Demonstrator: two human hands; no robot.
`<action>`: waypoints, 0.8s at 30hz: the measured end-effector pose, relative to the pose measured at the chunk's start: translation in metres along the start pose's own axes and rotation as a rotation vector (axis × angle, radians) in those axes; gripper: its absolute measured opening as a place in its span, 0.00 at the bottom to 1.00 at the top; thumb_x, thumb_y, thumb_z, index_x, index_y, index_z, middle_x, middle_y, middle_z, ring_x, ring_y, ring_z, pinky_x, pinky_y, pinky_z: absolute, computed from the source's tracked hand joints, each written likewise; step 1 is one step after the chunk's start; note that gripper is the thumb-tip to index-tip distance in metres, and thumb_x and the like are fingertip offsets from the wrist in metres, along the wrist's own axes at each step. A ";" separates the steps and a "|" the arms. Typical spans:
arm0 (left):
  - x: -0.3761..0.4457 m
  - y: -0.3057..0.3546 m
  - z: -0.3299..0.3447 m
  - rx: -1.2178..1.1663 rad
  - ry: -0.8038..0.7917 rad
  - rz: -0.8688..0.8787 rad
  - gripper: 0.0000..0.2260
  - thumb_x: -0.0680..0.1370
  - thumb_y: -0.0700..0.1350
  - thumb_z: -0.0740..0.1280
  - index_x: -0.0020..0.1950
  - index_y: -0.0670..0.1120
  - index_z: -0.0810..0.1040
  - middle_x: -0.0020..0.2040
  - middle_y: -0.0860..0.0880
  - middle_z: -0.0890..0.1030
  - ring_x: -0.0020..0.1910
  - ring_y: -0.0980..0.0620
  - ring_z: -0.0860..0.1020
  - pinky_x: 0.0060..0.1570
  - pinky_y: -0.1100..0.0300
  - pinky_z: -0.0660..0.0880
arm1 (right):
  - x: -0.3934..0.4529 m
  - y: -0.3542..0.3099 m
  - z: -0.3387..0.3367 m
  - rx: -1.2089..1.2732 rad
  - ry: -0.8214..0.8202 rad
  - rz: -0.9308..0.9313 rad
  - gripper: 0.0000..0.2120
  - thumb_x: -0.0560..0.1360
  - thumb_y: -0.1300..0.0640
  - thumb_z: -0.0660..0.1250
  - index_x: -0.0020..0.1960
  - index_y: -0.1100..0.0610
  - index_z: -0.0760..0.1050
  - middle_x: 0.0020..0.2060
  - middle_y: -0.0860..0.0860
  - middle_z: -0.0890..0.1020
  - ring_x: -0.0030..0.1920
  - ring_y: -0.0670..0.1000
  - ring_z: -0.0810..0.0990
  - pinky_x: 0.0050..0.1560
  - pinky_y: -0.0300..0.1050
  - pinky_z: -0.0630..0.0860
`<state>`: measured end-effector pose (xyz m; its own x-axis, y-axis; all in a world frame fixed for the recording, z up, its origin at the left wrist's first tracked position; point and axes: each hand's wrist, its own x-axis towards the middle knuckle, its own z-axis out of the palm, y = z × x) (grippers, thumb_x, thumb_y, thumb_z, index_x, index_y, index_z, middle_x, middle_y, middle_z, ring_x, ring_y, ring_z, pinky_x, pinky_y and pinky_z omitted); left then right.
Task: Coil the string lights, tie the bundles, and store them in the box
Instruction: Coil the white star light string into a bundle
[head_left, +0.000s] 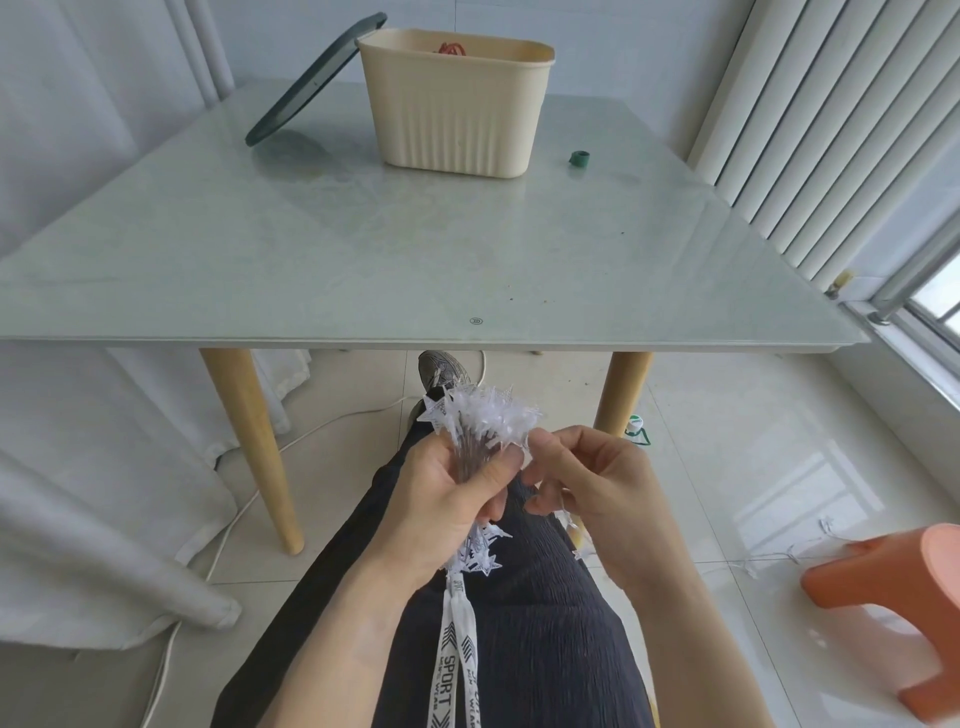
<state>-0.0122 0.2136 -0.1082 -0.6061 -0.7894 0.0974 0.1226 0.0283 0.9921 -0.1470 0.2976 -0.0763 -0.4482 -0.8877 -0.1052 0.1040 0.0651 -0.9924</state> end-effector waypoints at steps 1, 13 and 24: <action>0.000 -0.001 0.000 0.002 0.023 -0.002 0.13 0.75 0.53 0.72 0.39 0.44 0.79 0.26 0.45 0.74 0.27 0.48 0.70 0.30 0.57 0.68 | -0.001 0.001 0.000 -0.021 -0.010 -0.022 0.15 0.70 0.48 0.73 0.42 0.61 0.82 0.32 0.52 0.83 0.29 0.51 0.77 0.42 0.52 0.82; 0.001 0.001 -0.001 -0.093 0.022 -0.073 0.10 0.76 0.51 0.72 0.41 0.45 0.82 0.32 0.43 0.79 0.30 0.46 0.76 0.32 0.57 0.73 | -0.003 -0.002 0.002 -0.155 0.102 -0.108 0.05 0.76 0.59 0.72 0.42 0.54 0.85 0.29 0.45 0.82 0.29 0.44 0.75 0.33 0.36 0.71; 0.001 0.002 0.009 -0.254 0.097 -0.209 0.12 0.74 0.48 0.71 0.36 0.42 0.78 0.29 0.43 0.73 0.28 0.47 0.71 0.31 0.56 0.67 | -0.003 0.009 0.013 -0.351 0.187 -0.235 0.08 0.74 0.54 0.75 0.39 0.42 0.84 0.33 0.41 0.80 0.32 0.43 0.74 0.35 0.35 0.71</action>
<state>-0.0197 0.2180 -0.1059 -0.5627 -0.8170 -0.1258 0.2033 -0.2843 0.9369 -0.1336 0.2950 -0.0840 -0.5795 -0.8014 0.1478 -0.3121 0.0508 -0.9487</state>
